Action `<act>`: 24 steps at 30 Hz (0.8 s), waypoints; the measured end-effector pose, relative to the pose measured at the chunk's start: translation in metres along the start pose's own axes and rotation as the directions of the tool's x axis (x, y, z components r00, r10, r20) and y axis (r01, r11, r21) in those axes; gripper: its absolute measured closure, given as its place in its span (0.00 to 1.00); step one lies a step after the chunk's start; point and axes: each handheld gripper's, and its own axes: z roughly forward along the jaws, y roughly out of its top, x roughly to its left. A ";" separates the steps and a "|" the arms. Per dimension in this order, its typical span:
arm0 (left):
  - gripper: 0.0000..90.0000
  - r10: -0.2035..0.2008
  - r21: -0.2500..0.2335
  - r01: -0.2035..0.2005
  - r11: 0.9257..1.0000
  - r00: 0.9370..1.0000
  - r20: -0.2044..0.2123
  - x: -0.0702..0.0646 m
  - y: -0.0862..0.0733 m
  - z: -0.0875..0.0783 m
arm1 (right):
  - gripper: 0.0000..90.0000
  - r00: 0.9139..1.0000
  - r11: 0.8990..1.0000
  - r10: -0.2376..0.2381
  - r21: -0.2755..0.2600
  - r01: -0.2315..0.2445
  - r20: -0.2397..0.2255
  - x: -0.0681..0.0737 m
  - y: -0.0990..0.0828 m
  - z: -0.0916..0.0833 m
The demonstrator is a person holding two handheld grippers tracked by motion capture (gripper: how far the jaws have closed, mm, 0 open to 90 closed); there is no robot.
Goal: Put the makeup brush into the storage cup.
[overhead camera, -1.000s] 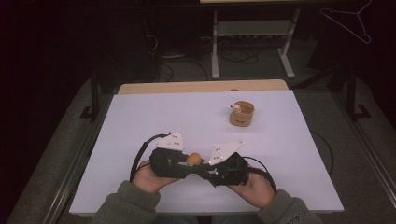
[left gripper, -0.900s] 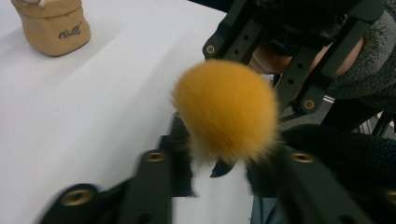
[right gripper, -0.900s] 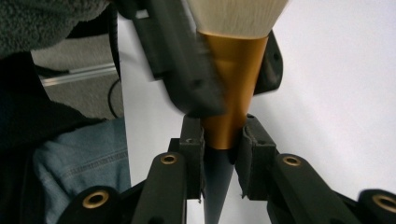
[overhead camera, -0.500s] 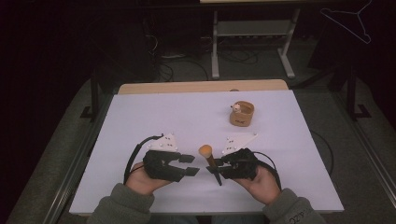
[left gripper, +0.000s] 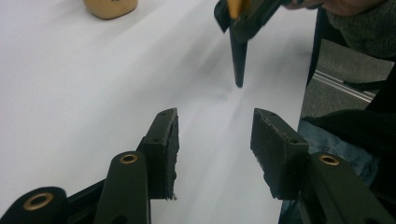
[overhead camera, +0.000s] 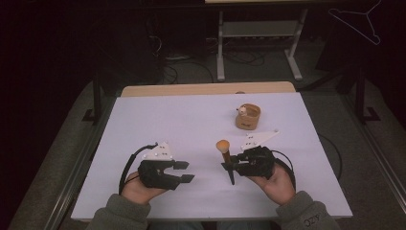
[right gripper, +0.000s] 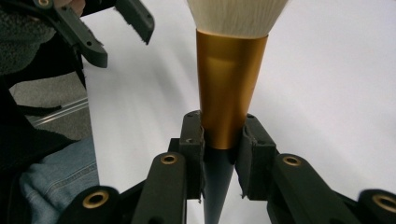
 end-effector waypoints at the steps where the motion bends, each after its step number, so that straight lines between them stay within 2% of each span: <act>1: 0.57 -0.004 -0.004 0.004 1.000 1.000 -0.003 0.000 -0.002 0.000 | 0.81 1.000 1.000 0.000 -0.002 0.000 0.000 -0.001 0.000 0.000; 6: 0.56 -0.019 -0.016 0.018 1.000 1.000 -0.015 0.002 -0.009 -0.001 | 0.81 1.000 1.000 -0.001 -0.010 0.002 0.018 -0.009 0.001 -0.005; 8: 0.56 -0.020 -0.014 0.020 1.000 0.999 -0.025 0.003 -0.012 -0.001 | 0.81 1.000 1.000 0.011 -0.015 -0.011 0.021 -0.012 0.003 -0.008; 17: 0.55 -0.019 -0.007 0.019 1.000 0.998 -0.061 0.008 -0.022 -0.004 | 0.81 0.999 0.999 0.026 -0.026 -0.025 0.041 -0.026 0.009 -0.016; 22: 0.54 -0.008 0.000 0.008 1.000 0.997 -0.073 0.012 -0.026 -0.006 | 0.81 0.998 0.998 0.051 -0.033 -0.050 0.041 -0.032 0.016 -0.020; 24: 0.54 -0.016 -0.004 0.016 1.000 0.997 -0.077 0.013 -0.027 -0.007 | 0.81 0.998 0.998 0.052 -0.041 -0.050 0.046 -0.035 0.018 -0.022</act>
